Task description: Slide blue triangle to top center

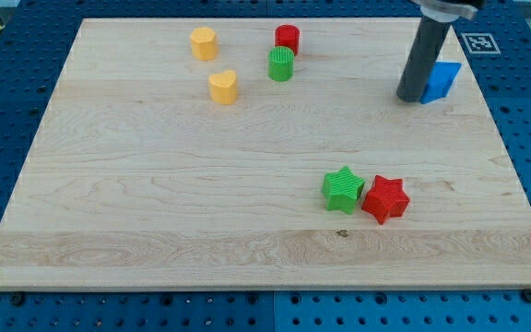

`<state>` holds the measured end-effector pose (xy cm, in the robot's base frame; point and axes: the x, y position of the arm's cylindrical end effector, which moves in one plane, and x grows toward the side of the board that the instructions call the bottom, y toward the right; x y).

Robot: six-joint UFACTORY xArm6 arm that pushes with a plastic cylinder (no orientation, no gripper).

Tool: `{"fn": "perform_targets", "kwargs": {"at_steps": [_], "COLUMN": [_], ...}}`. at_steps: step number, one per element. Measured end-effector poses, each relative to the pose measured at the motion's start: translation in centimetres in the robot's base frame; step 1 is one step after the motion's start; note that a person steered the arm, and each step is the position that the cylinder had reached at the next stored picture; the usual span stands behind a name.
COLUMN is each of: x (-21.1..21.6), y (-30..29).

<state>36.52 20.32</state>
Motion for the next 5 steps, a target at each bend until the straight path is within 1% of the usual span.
{"fn": "perform_targets", "kwargs": {"at_steps": [1,2,4,5], "x": [0.0,3.1,3.8,0.4], "y": [0.8,1.1,2.8,6.5]}}
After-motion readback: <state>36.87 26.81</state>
